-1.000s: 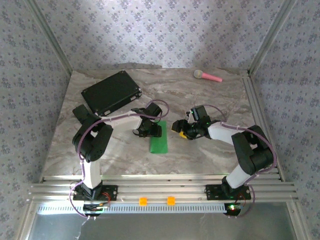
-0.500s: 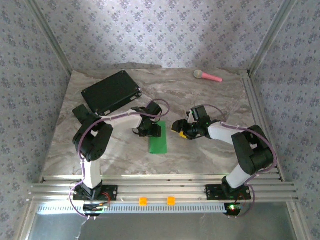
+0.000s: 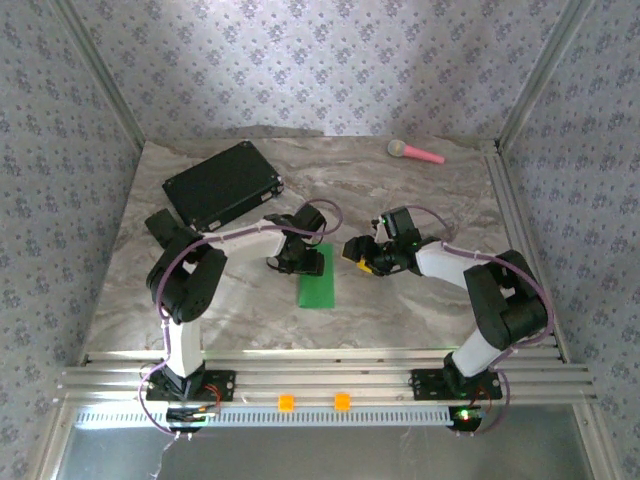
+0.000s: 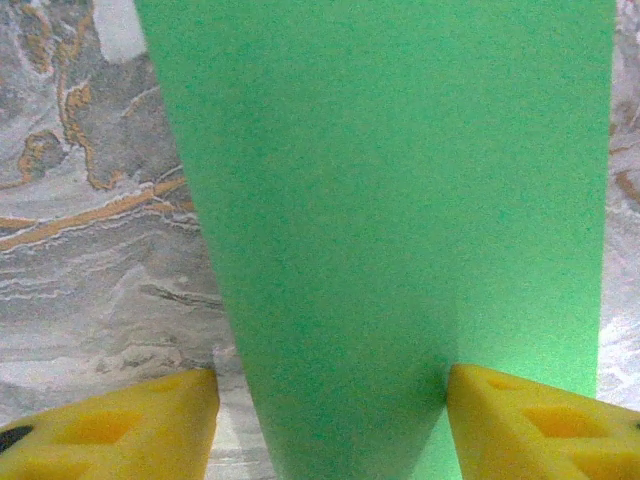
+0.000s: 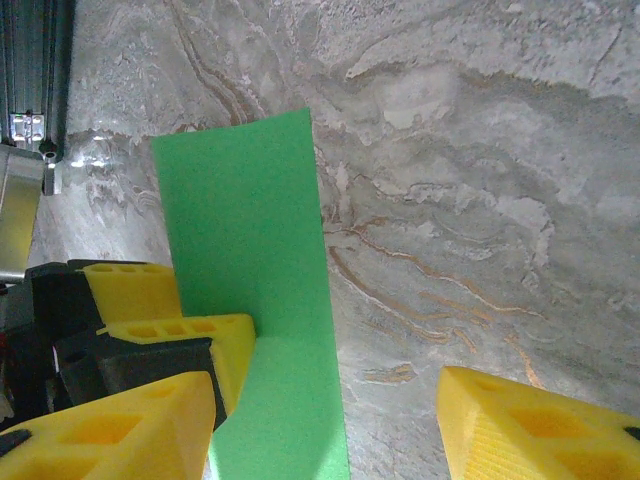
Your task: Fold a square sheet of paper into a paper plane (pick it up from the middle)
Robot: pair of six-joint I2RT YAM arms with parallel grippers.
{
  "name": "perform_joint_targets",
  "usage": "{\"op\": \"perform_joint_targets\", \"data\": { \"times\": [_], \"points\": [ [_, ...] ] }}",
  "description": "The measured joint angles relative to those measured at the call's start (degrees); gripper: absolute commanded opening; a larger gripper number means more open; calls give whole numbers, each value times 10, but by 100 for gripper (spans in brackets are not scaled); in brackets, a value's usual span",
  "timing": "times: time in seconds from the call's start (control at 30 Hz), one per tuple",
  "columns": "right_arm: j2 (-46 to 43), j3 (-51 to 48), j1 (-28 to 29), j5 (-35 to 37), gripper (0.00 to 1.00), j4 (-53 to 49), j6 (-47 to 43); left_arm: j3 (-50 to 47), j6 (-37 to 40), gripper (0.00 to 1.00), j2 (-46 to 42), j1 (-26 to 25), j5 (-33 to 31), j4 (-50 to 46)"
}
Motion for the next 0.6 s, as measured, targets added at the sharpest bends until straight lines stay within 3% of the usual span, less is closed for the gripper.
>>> {"op": "perform_joint_targets", "data": {
  "times": [0.1,0.17,0.53,0.6],
  "points": [
    [0,0,0,0,63,0,0,0,10,53,0,1,-2,3],
    [0,0,0,0,63,0,0,1,17,57,0,3,-2,9],
    [0,0,0,0,64,-1,0,1,56,57,0,24,23,28],
    [0,0,1,0,59,0,0,1,64,59,0,28,27,27]
  ]
}}
